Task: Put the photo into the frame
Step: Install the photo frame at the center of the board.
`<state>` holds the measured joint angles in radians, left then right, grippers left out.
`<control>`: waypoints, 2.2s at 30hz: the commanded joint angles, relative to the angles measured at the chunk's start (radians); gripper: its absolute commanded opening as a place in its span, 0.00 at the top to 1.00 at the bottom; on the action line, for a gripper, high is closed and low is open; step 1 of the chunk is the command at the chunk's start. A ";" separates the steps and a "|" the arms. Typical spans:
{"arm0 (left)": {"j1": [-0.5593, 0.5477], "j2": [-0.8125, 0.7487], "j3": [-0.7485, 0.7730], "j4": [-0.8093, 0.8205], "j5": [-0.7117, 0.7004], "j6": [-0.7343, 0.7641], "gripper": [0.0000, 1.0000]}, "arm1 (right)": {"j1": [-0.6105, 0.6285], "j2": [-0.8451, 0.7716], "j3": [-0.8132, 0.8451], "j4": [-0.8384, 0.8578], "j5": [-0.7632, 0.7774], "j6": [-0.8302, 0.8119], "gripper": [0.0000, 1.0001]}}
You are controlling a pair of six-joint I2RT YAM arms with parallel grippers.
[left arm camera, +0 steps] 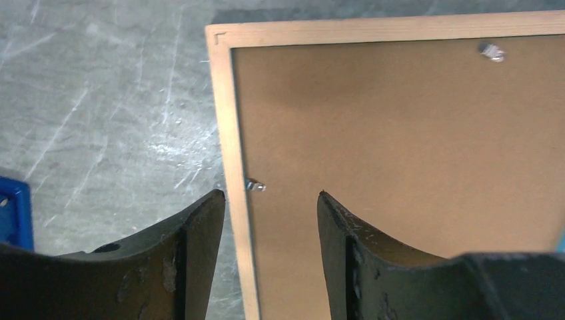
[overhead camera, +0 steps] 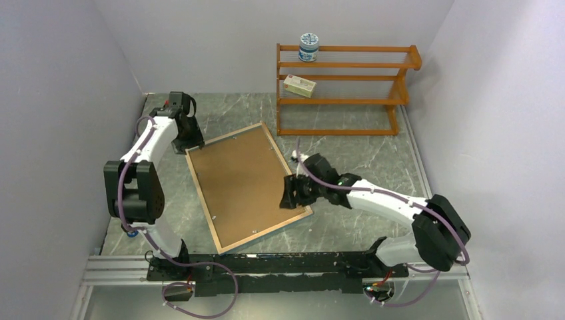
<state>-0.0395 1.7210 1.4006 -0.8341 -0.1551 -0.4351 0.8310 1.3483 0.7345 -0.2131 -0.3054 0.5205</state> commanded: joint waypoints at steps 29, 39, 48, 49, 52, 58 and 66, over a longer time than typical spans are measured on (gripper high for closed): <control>-0.138 0.323 -0.090 0.789 0.282 -0.447 0.24 | -0.362 0.427 0.237 0.141 -0.192 0.066 0.33; -0.169 0.359 -0.111 0.836 0.160 -0.517 0.29 | -0.325 0.439 0.189 0.187 -0.223 0.107 0.36; -0.203 0.368 -0.128 0.914 0.084 -0.434 0.32 | -0.325 0.433 0.190 0.173 -0.224 0.095 0.37; -0.204 0.370 -0.132 0.940 0.092 -0.420 0.32 | -0.324 0.433 0.190 0.172 -0.224 0.095 0.38; -0.204 0.388 -0.141 1.018 0.143 -0.376 0.34 | -0.324 0.434 0.194 0.171 -0.228 0.091 0.38; -0.203 0.409 -0.153 1.115 0.271 -0.359 0.34 | -0.325 0.436 0.213 0.145 -0.217 0.065 0.38; -0.203 0.338 -0.113 0.904 0.085 -0.364 0.29 | -0.322 0.428 0.307 0.028 -0.074 -0.029 0.38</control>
<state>-0.2375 2.0842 1.2808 0.2531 0.0319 -0.8249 0.5014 1.7870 0.9680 -0.1188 -0.4633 0.5610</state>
